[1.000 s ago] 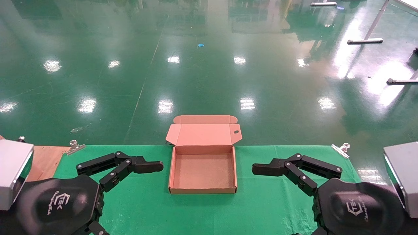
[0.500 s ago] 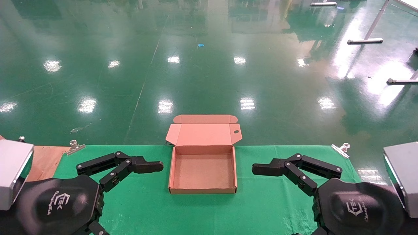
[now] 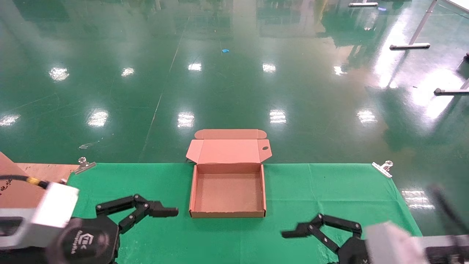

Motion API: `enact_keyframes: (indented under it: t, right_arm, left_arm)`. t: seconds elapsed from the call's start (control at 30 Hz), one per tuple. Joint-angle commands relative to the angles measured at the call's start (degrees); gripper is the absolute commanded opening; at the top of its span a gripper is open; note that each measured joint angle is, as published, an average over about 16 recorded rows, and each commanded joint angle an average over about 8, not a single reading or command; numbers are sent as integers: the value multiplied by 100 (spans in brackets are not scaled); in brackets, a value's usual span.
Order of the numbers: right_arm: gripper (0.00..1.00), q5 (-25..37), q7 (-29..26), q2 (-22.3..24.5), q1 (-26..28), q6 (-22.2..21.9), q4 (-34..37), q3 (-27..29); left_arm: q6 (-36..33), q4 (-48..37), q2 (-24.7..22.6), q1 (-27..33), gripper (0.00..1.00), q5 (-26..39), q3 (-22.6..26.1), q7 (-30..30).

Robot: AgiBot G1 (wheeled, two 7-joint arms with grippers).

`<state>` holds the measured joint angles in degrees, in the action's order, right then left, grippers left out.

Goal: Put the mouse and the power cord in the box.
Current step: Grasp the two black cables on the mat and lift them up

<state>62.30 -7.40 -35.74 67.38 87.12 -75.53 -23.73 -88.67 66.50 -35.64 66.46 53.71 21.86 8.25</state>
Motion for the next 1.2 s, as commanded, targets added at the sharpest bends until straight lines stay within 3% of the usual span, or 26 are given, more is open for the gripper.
enact_keyframes:
  t: [0.03, 0.37, 0.57, 0.8, 1.2]
  right_arm:
    - [100, 484, 62, 14, 173, 16, -35, -160]
    - [100, 3369, 392, -615, 1078, -3, 14, -1285]
    - [100, 4584, 538, -1053, 1335, -197, 273, -1771]
    - [100, 5280, 842, -1374, 1334, -589, 911, -2047]
    - [100, 5520, 1574, -1656, 1161, -1388, 2074, -2136]
  left_arm:
    - [-50, -173, -36, 108, 100, 251, 108, -76]
    - [-106, -1492, -381, 953, 100, 1875, 968, -968]
    - [50, -2190, -663, 1513, 100, 2998, 1510, -1510]
    - [283, -3130, -1052, 1816, 100, 3766, 1887, -2147]
    - [650, -4624, -1436, 1952, 100, 4151, 2088, -3061]
